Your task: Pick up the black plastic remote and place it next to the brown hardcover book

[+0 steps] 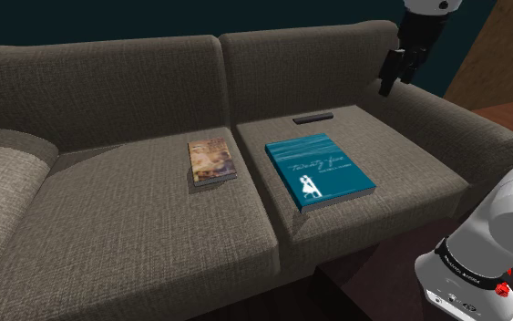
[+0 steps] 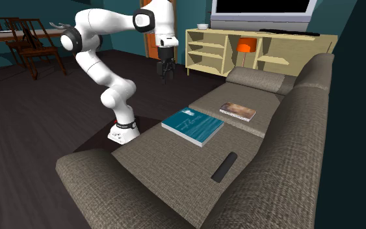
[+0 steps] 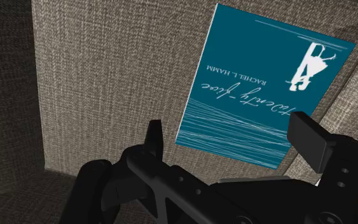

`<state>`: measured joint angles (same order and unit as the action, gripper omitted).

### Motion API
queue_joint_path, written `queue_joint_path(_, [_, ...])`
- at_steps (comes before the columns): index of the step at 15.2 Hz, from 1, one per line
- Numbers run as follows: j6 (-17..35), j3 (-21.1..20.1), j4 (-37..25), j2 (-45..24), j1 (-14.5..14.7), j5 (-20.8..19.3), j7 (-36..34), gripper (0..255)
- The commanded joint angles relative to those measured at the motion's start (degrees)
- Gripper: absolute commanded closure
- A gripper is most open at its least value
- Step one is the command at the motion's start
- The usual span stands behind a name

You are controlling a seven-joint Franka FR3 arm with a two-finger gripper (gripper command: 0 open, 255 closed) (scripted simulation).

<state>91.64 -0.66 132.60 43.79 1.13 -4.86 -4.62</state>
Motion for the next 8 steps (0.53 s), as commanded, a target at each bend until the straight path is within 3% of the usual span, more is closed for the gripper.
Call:
queue_joint_path(1, [0.0,0.0,0.0,0.0,0.0,0.0,0.0,0])
queue_joint_path(8, [11.0,9.1,2.4,-7.2,1.6,-4.9,17.3,0])
